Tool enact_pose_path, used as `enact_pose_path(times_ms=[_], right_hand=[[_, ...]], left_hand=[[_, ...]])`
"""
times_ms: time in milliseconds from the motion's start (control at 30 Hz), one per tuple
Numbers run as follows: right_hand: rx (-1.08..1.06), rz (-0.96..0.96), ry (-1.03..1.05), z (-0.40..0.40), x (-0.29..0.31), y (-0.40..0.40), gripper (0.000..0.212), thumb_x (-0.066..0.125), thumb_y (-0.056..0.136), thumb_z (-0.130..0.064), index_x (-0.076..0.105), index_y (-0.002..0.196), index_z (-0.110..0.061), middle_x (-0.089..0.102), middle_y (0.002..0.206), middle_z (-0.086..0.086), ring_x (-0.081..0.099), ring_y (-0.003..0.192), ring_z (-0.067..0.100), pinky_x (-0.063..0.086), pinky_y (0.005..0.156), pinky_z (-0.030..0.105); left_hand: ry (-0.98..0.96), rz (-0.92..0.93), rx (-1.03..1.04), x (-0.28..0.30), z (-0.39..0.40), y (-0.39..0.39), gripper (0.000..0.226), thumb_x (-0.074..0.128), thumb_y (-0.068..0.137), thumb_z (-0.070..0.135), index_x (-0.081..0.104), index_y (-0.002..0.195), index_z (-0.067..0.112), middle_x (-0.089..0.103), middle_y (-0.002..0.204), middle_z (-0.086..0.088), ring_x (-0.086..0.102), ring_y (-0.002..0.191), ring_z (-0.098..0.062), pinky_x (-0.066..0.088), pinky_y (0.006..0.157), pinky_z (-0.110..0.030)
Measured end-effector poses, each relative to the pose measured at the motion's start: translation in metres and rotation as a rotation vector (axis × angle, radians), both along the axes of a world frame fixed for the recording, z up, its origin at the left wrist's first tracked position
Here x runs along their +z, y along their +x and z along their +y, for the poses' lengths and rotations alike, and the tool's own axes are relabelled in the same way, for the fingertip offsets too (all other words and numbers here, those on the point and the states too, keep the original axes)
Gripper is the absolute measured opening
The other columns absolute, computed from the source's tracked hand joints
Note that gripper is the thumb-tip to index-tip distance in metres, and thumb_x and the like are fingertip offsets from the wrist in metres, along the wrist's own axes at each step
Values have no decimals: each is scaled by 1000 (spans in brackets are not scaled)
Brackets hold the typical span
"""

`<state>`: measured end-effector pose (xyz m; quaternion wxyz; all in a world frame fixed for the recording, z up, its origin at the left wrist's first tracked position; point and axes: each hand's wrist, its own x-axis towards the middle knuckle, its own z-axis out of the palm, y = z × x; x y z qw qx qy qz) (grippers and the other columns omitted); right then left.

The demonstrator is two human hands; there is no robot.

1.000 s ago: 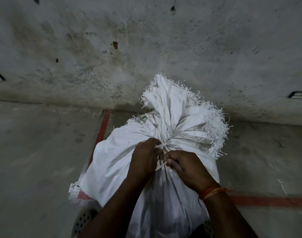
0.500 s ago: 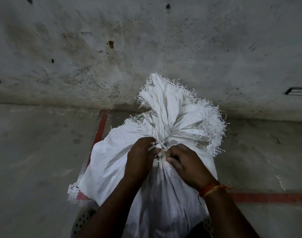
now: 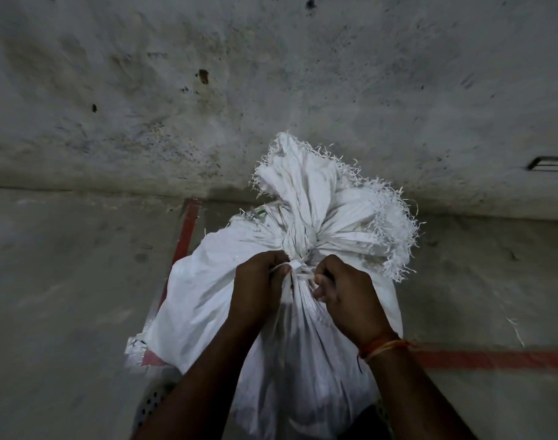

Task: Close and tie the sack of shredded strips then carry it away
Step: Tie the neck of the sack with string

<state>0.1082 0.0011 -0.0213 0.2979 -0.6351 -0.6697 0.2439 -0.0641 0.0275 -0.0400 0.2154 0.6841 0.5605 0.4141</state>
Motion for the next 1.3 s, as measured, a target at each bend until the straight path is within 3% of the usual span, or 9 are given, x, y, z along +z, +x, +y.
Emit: enact_pose_path(times_ms=[233,367,500,633,800,933,1133,1233,1300], right_hand=[[-43,80,-30,-1,3,0,21,53,93,-10,51,79,-27,67,71,-4,70,69,11,59,67,45],[-57,69,-16,-1,2,-1,19,55,91,-12,52,80,-26,68,69,-4,70,68,10,59,67,45],[-46,11,15,0,4,-1,10,56,89,-21,52,81,-26,69,69,-1,69,70,16,57,67,43],[-38,-14,36,-1,4,-3,14,60,90,-18,55,79,-25,67,67,-3,68,66,12,55,69,41],[-70,-13,69,0,4,-6,12,67,88,-23,61,78,-23,67,64,-4,67,65,12,55,67,40],[-94,61,69,-2,4,-11,16,71,87,-27,61,75,-22,65,60,-7,66,59,8,56,62,37],[-95,103,67,3,3,-12,16,75,84,-28,63,75,-22,65,62,-8,66,59,8,57,63,36],[-14,145,-33,4,8,-4,5,71,87,-17,72,85,-21,70,66,-4,69,60,7,57,65,31],[22,157,-81,4,11,0,17,65,89,-7,76,92,-20,74,72,-2,70,64,6,54,67,22]], left_hand=[[-48,1,7,-1,3,-1,12,69,88,11,75,98,11,76,103,-3,69,99,-17,48,87,-23],[-61,-3,13,-2,3,-1,16,70,87,10,76,103,9,75,108,-4,69,104,-17,47,93,-22],[-41,21,0,2,3,-1,14,70,87,9,76,100,11,76,107,-4,68,102,-17,43,87,-15],[-56,2,-5,2,2,-1,16,67,88,15,76,100,10,75,109,-4,68,104,-15,43,89,-17],[-75,-17,-9,3,2,-1,23,61,84,22,75,99,11,76,107,-3,64,101,-8,39,86,-6],[-82,-20,-2,-1,2,-1,17,68,88,12,75,103,8,74,113,-6,67,109,-18,42,93,-16],[-75,-24,34,-4,3,0,18,70,89,12,75,106,8,74,115,-5,67,110,-18,44,95,-21],[-64,-29,29,-3,4,-1,18,69,89,12,76,105,9,75,114,-4,67,110,-17,47,96,-25],[-70,-25,30,-3,4,-1,19,69,89,12,76,106,10,74,116,-4,67,111,-17,48,97,-27]])
